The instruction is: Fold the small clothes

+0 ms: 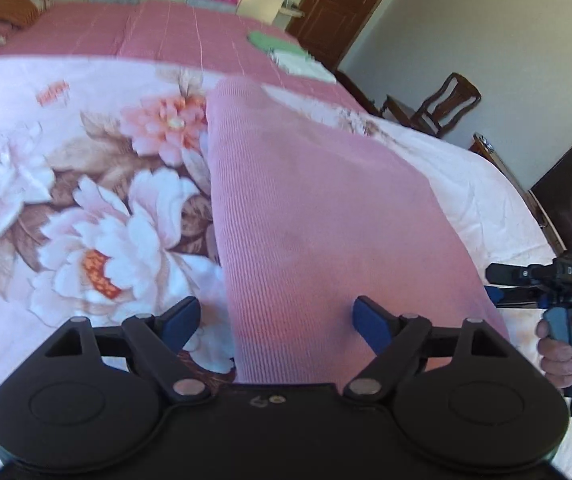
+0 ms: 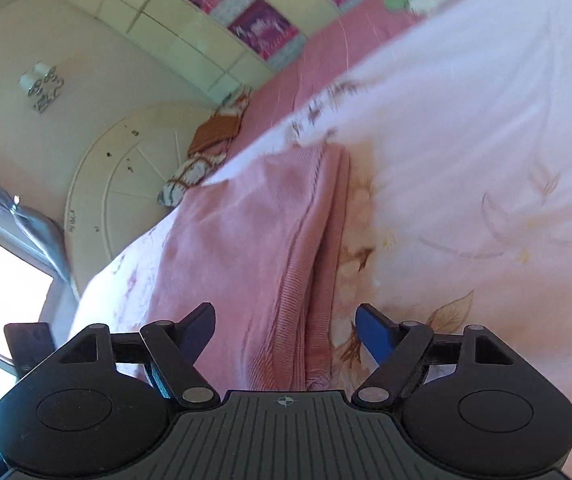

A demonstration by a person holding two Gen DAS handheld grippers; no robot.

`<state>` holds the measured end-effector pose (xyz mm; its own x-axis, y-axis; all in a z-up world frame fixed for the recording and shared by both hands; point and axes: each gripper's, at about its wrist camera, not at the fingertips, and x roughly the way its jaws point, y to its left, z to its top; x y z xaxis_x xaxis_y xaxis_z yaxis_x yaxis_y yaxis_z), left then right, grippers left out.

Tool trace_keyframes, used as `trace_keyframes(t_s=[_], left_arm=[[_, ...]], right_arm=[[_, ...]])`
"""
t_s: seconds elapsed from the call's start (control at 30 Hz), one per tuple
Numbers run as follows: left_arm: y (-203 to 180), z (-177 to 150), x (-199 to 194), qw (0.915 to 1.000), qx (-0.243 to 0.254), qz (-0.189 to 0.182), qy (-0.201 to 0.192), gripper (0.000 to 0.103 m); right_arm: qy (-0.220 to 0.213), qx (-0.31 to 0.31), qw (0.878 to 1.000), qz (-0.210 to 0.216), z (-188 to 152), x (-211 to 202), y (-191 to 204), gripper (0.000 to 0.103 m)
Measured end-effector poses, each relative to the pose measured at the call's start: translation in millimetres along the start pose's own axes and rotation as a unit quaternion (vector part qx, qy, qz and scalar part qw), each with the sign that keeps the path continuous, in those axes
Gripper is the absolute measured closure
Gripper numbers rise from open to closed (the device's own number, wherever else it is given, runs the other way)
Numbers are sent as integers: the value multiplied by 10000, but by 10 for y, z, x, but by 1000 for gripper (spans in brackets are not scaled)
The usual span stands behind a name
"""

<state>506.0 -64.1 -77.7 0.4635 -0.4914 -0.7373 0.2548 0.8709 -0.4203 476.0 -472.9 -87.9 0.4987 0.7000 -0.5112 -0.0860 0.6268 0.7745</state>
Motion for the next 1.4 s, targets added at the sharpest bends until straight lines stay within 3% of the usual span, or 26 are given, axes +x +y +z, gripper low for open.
trace_keyframes(t_s=[0.13,0.23,0.3,0.33,0.37,0.43,0.5,0.7,0.83,1.13,1.4], left_arm=[[61,87,78,9997,-189,-177,46,22],[64,124,161,9990,-256,-346,84,25],[67,157,205,9984,-344,-431,96,25],[56,177,229,9984,-362,-431,100,25],[28,192,242,9987,-318,-377,104,26],[-57,230,274,9997,-103,-177,125,34],[-172,244,303,9998,148,77,118,44],[-543,262,251,9940,869,664,-86,70],[-658,265,135,9910,1081,753,-229,73],[-905,215,-307,9847,1541,659,-486,75],[-528,168,-861,9838,1481,671,-757,75]], right_arm=[[279,124,9994,154,121,100,-26,28],[407,-164,9990,46,130,182,64,37],[506,-88,9986,81,97,293,64,51],[487,-107,9987,111,97,315,73,51],[482,-111,9987,121,103,335,83,51],[449,-250,9986,-108,98,365,120,74],[368,-418,9981,-253,66,374,153,78],[71,-1472,9815,-1222,-147,413,588,82],[-148,-2103,9625,-1708,-288,424,878,84],[-502,-2320,9552,-1769,-397,236,1358,84],[-554,-2570,9500,-1682,-544,364,1935,84]])
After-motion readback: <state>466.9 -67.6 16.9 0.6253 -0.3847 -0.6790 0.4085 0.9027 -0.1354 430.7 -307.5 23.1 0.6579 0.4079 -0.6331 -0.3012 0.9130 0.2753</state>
